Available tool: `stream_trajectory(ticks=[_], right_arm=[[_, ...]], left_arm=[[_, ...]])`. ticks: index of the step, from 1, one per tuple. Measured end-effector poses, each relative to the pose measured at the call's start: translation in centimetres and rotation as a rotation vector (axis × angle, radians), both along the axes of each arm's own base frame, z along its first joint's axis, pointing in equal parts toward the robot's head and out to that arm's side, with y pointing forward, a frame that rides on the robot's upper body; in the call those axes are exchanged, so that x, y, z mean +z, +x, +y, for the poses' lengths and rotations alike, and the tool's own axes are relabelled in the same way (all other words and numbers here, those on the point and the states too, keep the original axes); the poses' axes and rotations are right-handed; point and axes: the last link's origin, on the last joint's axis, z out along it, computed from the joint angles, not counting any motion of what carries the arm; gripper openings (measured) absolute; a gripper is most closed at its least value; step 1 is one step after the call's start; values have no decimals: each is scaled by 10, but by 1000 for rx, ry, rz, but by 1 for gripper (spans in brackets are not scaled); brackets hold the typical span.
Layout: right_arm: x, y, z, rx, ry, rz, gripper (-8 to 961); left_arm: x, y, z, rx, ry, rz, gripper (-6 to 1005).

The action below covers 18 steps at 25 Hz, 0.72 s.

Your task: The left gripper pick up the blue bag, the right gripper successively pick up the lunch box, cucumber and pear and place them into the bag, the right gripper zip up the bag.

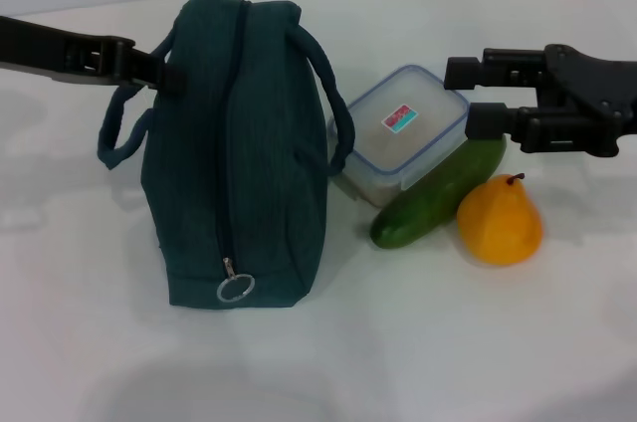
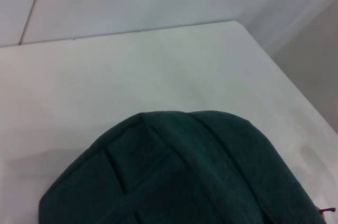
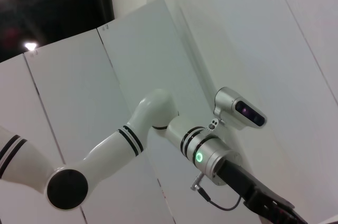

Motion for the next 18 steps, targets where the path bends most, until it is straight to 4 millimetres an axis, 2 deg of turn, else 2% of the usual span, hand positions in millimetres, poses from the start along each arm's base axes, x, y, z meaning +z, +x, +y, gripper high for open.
stream_trajectory(ticks=[4, 10, 14, 18], right_arm=[[-1, 2, -2, -9, -1, 3, 661], [2, 3, -1, -79, 3, 63, 660], [2, 11, 3, -201, 20, 127, 660], [0, 29, 11, -365, 59, 157, 660]], left_arm=[[1, 1, 1, 3, 1, -4, 99], [12, 4, 3, 34, 26, -126, 56], [12, -1, 3, 55, 28, -143, 55], [11, -7, 2, 69, 31, -146, 55]])
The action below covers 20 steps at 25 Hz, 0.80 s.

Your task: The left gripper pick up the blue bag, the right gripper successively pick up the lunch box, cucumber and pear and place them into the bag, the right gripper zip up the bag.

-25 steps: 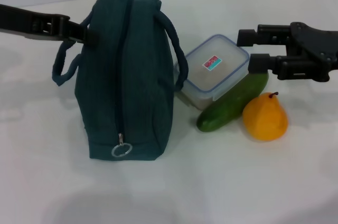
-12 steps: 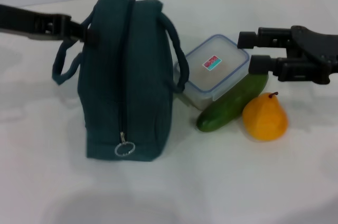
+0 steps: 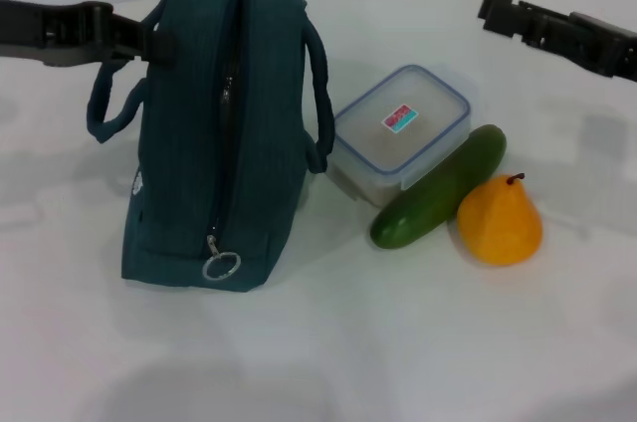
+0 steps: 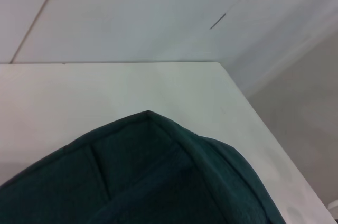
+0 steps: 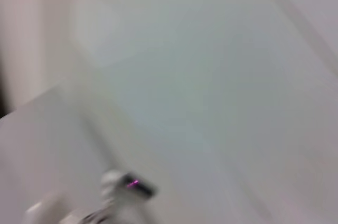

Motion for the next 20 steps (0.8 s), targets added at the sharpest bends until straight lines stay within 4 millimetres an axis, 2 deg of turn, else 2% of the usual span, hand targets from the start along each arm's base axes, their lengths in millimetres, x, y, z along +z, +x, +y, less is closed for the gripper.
stream_trajectory(ticks=[4, 11, 20], right_arm=[[-3, 23, 4, -181, 54, 24, 660], [-21, 63, 7, -508, 168, 60, 660], [-39, 82, 10, -715, 184, 120, 659]], left_arm=[[-1, -3, -1, 7, 7, -4, 55], [-3, -5, -1, 7, 15, -9, 55], [-3, -7, 0, -4, 29, -5, 55]])
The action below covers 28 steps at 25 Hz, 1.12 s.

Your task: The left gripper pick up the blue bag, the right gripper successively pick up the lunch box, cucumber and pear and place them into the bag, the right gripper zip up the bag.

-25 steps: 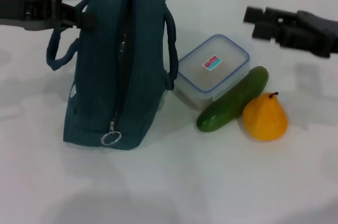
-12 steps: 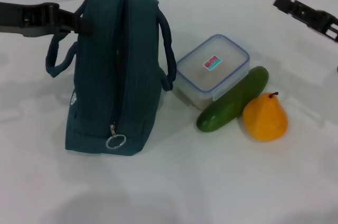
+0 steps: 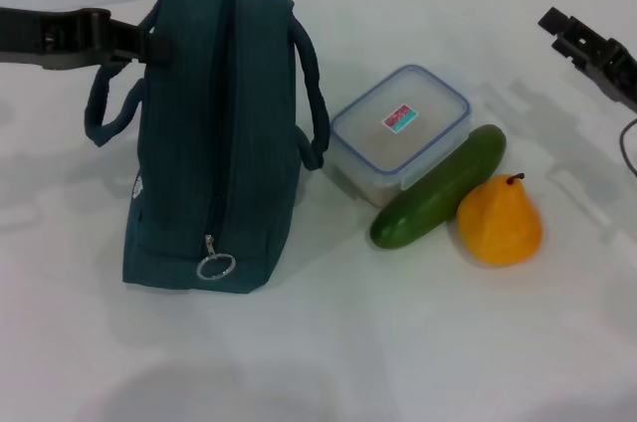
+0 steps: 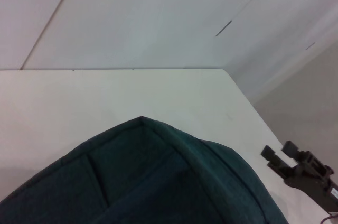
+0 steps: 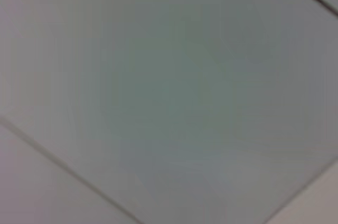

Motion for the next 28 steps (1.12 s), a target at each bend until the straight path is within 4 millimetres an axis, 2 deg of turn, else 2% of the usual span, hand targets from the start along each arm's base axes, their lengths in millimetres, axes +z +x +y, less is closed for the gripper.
stream_trajectory(ticks=[12, 21, 28], right_arm=[[-26, -1, 10, -119, -83, 101, 659], [-50, -24, 27, -85, -189, 79, 658], [-58, -28, 30, -86, -248, 54, 658]], left_arm=[[-3, 3, 1, -27, 11, 0, 55], [-7, 3, 1, -41, 0, -2, 55], [-8, 2, 1, -41, 1, -2, 55]])
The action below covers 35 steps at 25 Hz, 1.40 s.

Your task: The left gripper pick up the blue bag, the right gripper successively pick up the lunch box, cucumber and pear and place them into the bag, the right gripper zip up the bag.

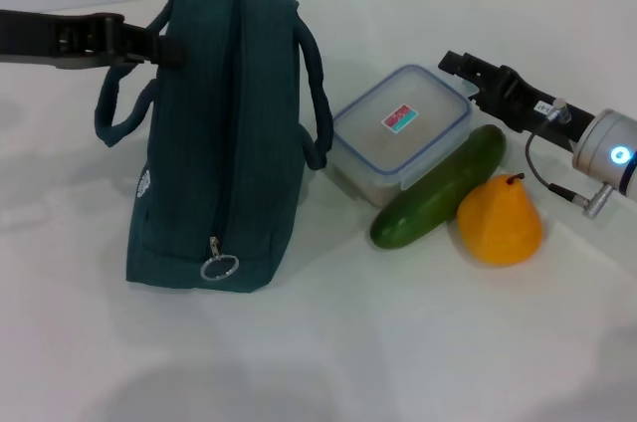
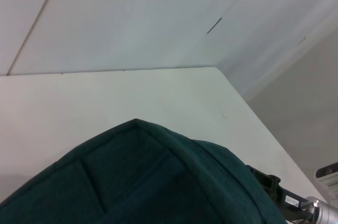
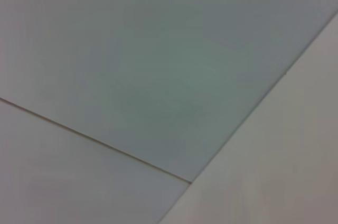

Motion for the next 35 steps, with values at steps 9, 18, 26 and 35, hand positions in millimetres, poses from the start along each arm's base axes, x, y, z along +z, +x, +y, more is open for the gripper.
stream_trajectory(ticks=[9, 18, 26, 35], right_arm=[[-6, -5, 0, 14, -20, -2, 658], [-5, -6, -1, 28, -19, 11, 653], [-5, -6, -3, 35, -23, 8, 506], [-3, -3, -10, 44, -18, 27, 404]], left_arm=[[1, -1, 1, -6, 14, 3, 55], [2, -2, 3, -6, 24, 6, 55], [2, -2, 3, -12, 30, 10, 55], [2, -3, 3, -12, 31, 10, 55]])
